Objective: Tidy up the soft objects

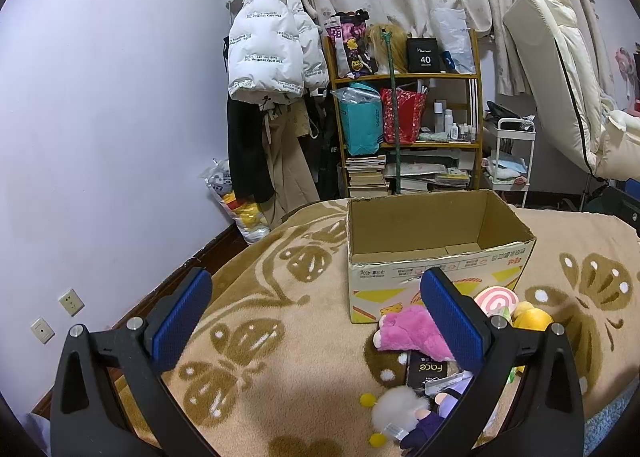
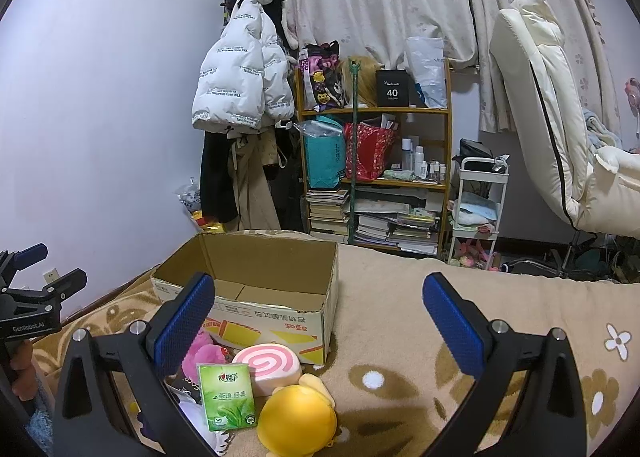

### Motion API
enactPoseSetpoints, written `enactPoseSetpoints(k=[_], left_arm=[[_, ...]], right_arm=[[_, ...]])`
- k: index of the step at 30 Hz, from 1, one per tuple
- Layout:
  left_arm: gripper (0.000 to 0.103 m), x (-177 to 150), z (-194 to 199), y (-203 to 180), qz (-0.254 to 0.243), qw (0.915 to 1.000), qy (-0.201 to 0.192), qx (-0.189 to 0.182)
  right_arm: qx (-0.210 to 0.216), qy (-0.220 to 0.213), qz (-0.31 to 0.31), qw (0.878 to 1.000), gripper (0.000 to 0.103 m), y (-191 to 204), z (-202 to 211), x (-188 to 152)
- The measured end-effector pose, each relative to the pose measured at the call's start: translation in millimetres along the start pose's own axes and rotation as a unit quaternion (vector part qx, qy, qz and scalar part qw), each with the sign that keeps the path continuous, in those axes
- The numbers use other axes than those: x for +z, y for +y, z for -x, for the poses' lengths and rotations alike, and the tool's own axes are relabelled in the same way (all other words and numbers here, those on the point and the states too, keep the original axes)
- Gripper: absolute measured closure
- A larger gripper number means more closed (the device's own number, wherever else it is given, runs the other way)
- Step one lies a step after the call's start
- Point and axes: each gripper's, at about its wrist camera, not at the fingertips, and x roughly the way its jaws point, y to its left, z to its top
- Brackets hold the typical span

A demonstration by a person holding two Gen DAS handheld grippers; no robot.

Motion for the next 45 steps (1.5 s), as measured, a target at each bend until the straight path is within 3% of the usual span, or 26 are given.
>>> enactPoseSetpoints(k=[39, 45], left_arm=[[0.0, -1.8, -2.0, -0.6, -0.002, 1.0, 0.001, 0.001], [0.0, -4.4, -3.2, -0.9, -0.002, 1.0, 0.002, 0.001]], right_arm=[[-0.002, 0.003, -0.001, 1.0, 0.0, -0.7, -0.4, -1.1], [-0.001, 0.005, 0.002, 1.0, 0.0, 1.7, -10.0, -15.2]])
